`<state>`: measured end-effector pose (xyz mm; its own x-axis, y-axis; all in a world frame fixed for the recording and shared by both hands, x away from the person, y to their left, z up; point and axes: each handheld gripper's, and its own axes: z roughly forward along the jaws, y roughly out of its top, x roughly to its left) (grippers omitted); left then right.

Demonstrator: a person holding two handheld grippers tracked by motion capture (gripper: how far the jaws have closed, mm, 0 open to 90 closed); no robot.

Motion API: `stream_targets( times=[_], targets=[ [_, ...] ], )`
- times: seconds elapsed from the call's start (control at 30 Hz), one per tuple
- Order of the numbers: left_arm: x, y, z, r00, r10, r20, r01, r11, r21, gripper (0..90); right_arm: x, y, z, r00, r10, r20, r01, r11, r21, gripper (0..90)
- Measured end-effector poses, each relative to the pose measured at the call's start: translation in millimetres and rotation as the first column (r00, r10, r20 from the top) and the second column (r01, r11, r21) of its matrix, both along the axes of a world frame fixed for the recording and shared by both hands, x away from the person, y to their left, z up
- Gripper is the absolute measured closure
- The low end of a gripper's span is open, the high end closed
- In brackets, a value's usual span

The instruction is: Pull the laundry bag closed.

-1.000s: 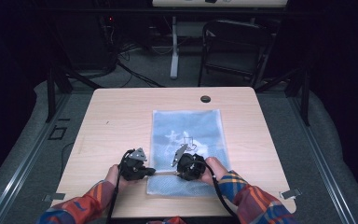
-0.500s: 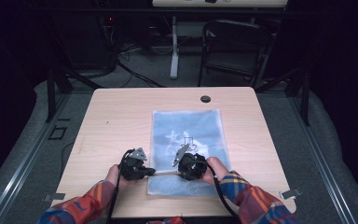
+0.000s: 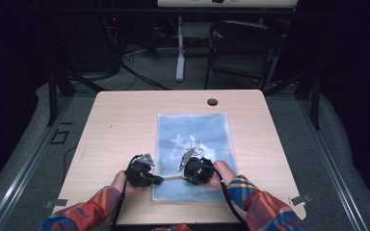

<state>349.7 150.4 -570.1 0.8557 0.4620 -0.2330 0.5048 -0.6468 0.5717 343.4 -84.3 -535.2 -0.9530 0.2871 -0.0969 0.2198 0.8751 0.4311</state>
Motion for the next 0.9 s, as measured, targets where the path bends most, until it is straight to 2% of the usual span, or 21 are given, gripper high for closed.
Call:
stream_targets(
  times=[0.1, 0.3, 0.5, 0.57, 0.6, 0.63, 0.7, 0.9],
  targets=[
    [0.0, 0.9, -0.2, 1.0000, 0.001, 0.004, -0.001, 1.0000, -0.001, 90.0, 1.0, -6.7, 1.2, 1.0000, -0.008, -0.003, 0.008, 0.9999, -0.014, 82.1],
    [-0.1, 1.1, -0.3, 1.0000, -0.001, 0.006, 0.001, 1.0000, -0.004, 90.0, 0.7, -18.0, 1.8, 0.9997, -0.022, -0.013, 0.021, 0.9997, -0.010, 82.0],
    [-0.6, 0.9, -0.1, 0.9999, -0.006, 0.016, 0.006, 1.0000, 0.003, 90.0, -0.8, -18.8, 2.5, 0.9997, -0.020, -0.012, 0.020, 0.9998, -0.008, 82.0],
    [-0.2, 1.4, -0.3, 0.9999, -0.006, 0.012, 0.006, 1.0000, -0.001, 90.0, -0.6, -19.8, 3.1, 0.9998, -0.019, -0.009, 0.019, 0.9995, -0.023, 82.0],
    [-0.2, 1.5, -0.3, 0.9999, -0.005, 0.009, 0.005, 1.0000, -0.003, 90.0, -0.7, -21.0, 2.8, 0.9996, -0.025, -0.014, 0.025, 0.9997, -0.005, 82.0],
    [-0.3, 1.4, -0.3, 0.9999, -0.005, 0.011, 0.005, 1.0000, -0.002, 90.0, -0.5, -21.8, 3.3, 0.9996, -0.025, -0.012, 0.025, 0.9995, -0.017, 82.0],
    [-0.3, 1.2, -0.2, 0.9999, -0.006, 0.013, 0.006, 1.0000, 0.000, 90.0, -0.9, -23.4, 3.0, 0.9995, -0.028, -0.015, 0.028, 0.9996, -0.008, 82.0],
    [-0.3, 1.4, -0.3, 0.9999, -0.005, 0.011, 0.005, 1.0000, -0.002, 90.0, -1.6, -26.1, 3.7, 0.9996, -0.027, -0.009, 0.027, 0.9994, -0.021, 81.9]
  ],
)
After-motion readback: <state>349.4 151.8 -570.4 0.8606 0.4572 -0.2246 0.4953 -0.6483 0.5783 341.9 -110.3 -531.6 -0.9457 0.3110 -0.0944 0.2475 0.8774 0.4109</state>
